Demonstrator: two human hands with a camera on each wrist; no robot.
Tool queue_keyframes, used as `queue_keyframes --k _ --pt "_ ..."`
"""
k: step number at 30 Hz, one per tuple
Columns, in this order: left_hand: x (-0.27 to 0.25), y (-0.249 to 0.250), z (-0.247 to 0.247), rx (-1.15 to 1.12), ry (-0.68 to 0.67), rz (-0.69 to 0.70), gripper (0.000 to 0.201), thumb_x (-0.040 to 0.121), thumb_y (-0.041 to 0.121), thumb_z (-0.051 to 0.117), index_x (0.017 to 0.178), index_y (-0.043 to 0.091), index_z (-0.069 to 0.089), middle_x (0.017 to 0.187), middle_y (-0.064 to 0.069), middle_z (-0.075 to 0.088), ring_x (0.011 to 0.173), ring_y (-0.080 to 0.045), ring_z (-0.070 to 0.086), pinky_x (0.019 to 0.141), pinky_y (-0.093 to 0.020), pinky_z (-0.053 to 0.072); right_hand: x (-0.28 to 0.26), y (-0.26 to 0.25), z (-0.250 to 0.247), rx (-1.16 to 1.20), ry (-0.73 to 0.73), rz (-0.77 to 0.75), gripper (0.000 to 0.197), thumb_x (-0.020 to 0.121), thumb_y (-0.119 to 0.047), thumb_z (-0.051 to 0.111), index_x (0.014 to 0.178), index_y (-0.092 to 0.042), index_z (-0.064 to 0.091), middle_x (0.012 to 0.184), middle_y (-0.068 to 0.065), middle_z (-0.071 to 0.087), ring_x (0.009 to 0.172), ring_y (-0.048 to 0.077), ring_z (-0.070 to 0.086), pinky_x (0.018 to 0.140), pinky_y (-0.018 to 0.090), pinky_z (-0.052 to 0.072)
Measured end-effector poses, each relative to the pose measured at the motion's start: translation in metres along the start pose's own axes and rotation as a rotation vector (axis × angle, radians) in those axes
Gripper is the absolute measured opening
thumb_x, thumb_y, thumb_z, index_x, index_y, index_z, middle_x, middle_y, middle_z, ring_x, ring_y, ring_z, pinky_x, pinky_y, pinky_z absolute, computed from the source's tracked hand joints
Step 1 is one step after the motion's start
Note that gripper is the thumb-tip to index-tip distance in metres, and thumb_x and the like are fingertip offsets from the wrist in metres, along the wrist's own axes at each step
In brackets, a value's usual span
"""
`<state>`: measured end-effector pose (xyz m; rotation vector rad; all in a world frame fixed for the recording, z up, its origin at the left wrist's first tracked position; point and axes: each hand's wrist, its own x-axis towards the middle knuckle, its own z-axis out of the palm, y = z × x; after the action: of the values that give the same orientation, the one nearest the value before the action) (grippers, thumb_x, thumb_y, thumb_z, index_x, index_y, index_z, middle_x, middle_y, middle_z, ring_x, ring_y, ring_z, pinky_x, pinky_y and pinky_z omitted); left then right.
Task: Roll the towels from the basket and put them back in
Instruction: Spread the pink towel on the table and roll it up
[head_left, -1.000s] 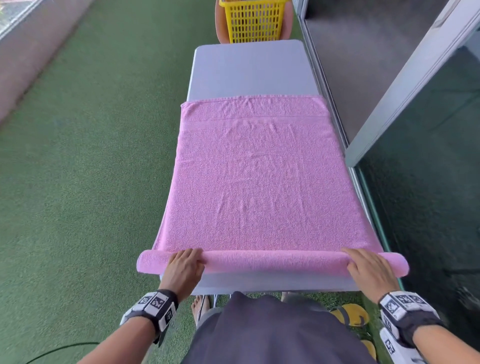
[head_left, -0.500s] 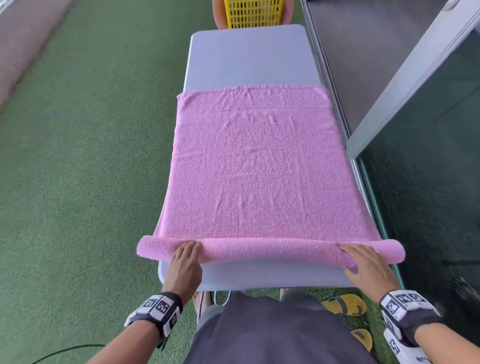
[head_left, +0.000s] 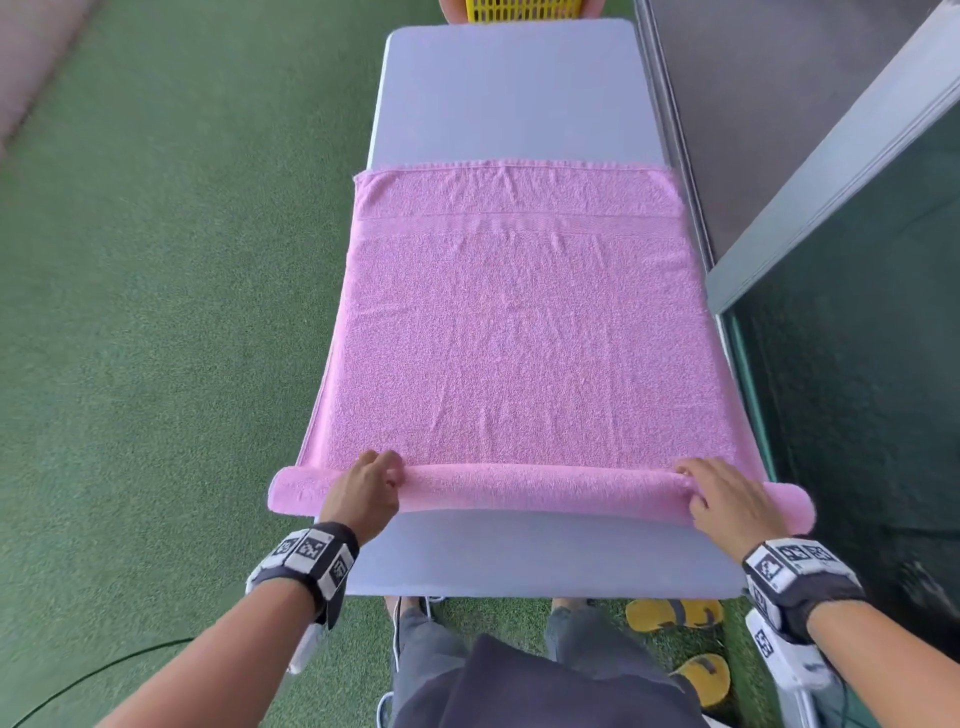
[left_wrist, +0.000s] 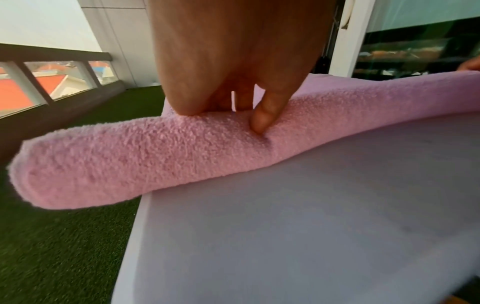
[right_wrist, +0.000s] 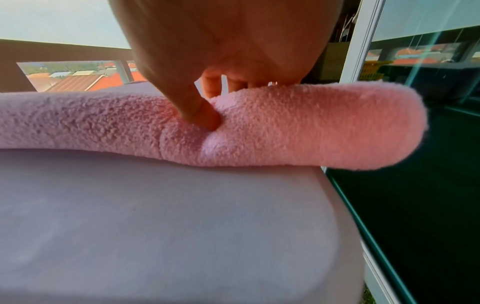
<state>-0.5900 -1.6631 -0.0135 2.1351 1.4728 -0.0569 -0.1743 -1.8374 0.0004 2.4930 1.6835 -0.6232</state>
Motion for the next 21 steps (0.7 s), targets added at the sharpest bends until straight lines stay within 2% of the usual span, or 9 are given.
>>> queue_keyframes --k 1,3,5,7,9,11,14,16,21 --pt "0.004 0.001 -0.002 -0.006 0.038 -0.002 0.023 0.084 -0.002 0.055 0.102 0.012 0.058 0.100 0.000 0.053 0.073 -0.015 0.054 0.068 -0.026 0.046 0.003 0.001 0.000 -0.018 0.090 -0.011 0.031 0.080 -0.008 0.064 0.108 -0.021 0.060 0.106 0.000 0.062 0.093 0.024 0.057 0.078 0.037 0.042" --pt "0.006 0.003 -0.004 0.100 0.126 0.032 0.026 0.077 -0.003 0.062 0.097 0.013 0.057 0.096 -0.001 0.053 0.076 -0.016 0.049 0.070 -0.029 0.043 0.006 0.000 -0.001 -0.067 0.209 -0.026 0.024 0.071 -0.006 0.072 0.084 -0.020 0.058 0.083 -0.002 0.054 0.078 0.025 0.051 0.069 0.033 0.034" --pt "0.002 0.005 -0.001 0.212 0.152 0.092 0.025 0.072 -0.003 0.067 0.084 0.015 0.056 0.083 -0.001 0.054 0.073 -0.017 0.047 0.069 -0.033 0.043 0.005 -0.003 0.002 -0.062 0.200 -0.074 0.033 0.067 0.001 0.072 0.073 -0.021 0.049 0.076 -0.005 0.046 0.072 0.021 0.047 0.066 0.033 0.034" --pt "-0.003 0.008 0.005 0.212 0.155 0.115 0.030 0.069 -0.008 0.069 0.083 0.014 0.056 0.079 -0.001 0.054 0.070 -0.018 0.047 0.065 -0.033 0.045 0.003 -0.007 0.005 -0.015 0.176 -0.085 0.038 0.066 0.006 0.071 0.077 -0.023 0.048 0.079 -0.004 0.051 0.074 0.022 0.052 0.067 0.035 0.042" --pt "-0.009 0.011 0.010 0.184 0.165 0.099 0.033 0.068 -0.010 0.064 0.091 0.012 0.055 0.085 -0.003 0.055 0.074 -0.021 0.048 0.068 -0.036 0.048 0.001 -0.008 0.008 0.039 0.166 -0.053 0.032 0.068 0.002 0.069 0.090 -0.019 0.058 0.095 0.000 0.062 0.089 0.025 0.060 0.079 0.040 0.048" --pt "-0.014 0.009 0.013 0.188 0.176 0.130 0.034 0.070 -0.005 0.065 0.101 0.008 0.057 0.096 -0.006 0.058 0.084 -0.023 0.053 0.076 -0.040 0.051 -0.002 -0.006 0.012 0.084 0.129 -0.028 0.039 0.070 -0.003 0.070 0.107 -0.014 0.061 0.113 0.003 0.063 0.106 0.025 0.060 0.094 0.042 0.047" --pt "-0.020 -0.001 0.014 0.185 0.114 0.190 0.051 0.068 0.007 0.078 0.115 0.003 0.060 0.113 -0.012 0.064 0.103 -0.029 0.061 0.093 -0.046 0.051 -0.008 0.001 0.016 0.075 0.071 -0.053 0.057 0.072 -0.007 0.072 0.126 -0.012 0.056 0.130 0.004 0.057 0.121 0.023 0.052 0.107 0.040 0.039" --pt "-0.017 -0.006 0.010 0.172 0.110 0.225 0.054 0.062 0.005 0.084 0.111 0.003 0.063 0.108 -0.011 0.068 0.100 -0.027 0.065 0.091 -0.042 0.052 -0.007 0.003 0.017 0.062 0.055 -0.055 0.062 0.073 -0.004 0.072 0.132 -0.012 0.054 0.135 0.004 0.055 0.124 0.023 0.050 0.110 0.039 0.036" --pt "-0.018 -0.004 0.008 0.127 0.164 0.260 0.042 0.059 -0.003 0.083 0.098 0.005 0.068 0.094 -0.007 0.071 0.086 -0.022 0.067 0.080 -0.035 0.056 -0.011 -0.003 0.014 0.110 0.071 -0.010 0.049 0.079 -0.001 0.063 0.127 -0.013 0.060 0.127 0.003 0.061 0.118 0.021 0.055 0.106 0.038 0.039"
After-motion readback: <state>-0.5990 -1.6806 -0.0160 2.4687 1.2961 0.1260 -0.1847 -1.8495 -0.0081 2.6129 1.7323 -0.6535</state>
